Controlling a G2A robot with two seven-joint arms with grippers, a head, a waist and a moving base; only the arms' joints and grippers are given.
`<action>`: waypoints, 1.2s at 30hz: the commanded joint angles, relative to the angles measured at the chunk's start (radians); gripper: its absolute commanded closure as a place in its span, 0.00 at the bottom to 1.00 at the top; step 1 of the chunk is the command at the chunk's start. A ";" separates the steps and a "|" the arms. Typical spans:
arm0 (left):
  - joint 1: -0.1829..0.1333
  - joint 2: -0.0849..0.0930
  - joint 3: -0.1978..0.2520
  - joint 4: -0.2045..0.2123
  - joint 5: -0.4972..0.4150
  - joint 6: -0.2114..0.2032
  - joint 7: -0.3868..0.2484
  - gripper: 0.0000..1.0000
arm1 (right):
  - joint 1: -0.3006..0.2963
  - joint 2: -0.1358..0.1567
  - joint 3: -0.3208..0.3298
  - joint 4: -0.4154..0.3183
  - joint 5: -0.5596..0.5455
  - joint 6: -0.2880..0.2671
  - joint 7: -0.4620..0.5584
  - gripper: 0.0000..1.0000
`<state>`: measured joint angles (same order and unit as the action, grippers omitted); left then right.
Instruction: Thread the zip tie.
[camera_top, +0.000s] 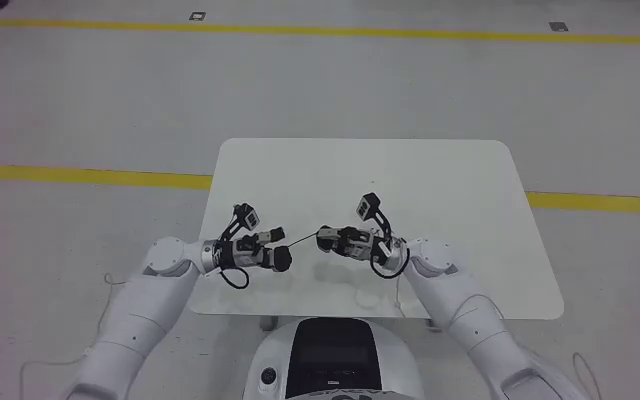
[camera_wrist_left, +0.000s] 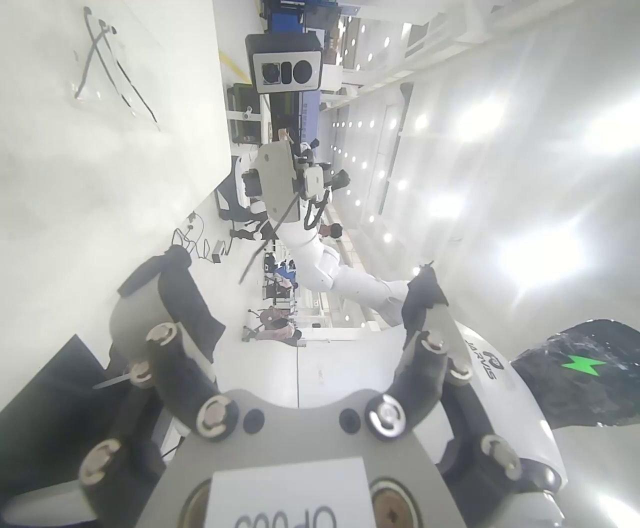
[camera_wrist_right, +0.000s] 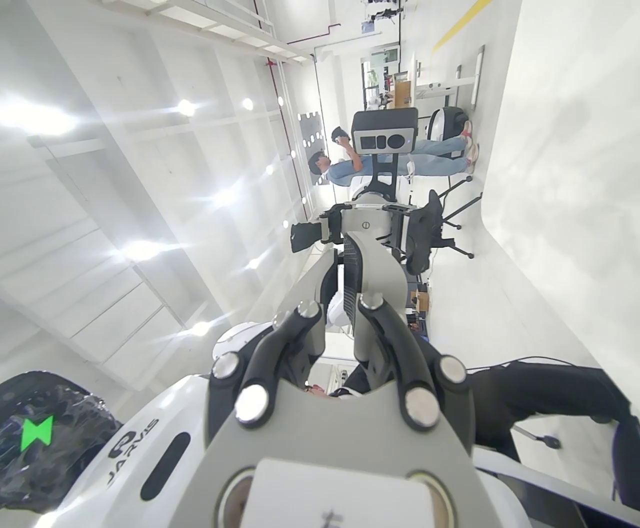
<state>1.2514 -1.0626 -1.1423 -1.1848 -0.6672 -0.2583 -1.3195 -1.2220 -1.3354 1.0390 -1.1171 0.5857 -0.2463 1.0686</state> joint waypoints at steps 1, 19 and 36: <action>0.000 0.000 0.006 -0.003 -0.003 -0.006 -0.003 0.00 | -0.004 -0.002 -0.006 -0.006 0.017 -0.002 0.007 1.00; -0.031 -0.011 0.062 0.001 -0.026 -0.017 -0.004 0.00 | -0.002 -0.018 -0.056 -0.013 0.044 -0.015 -0.035 1.00; -0.017 0.002 0.062 -0.029 -0.022 -0.021 0.016 0.00 | -0.020 -0.015 -0.050 -0.044 0.082 -0.015 -0.036 1.00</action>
<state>1.2340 -1.0613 -1.0809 -1.2139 -0.6873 -0.2793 -1.3034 -1.2407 -1.3515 0.9872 -1.1595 0.6650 -0.2595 1.0303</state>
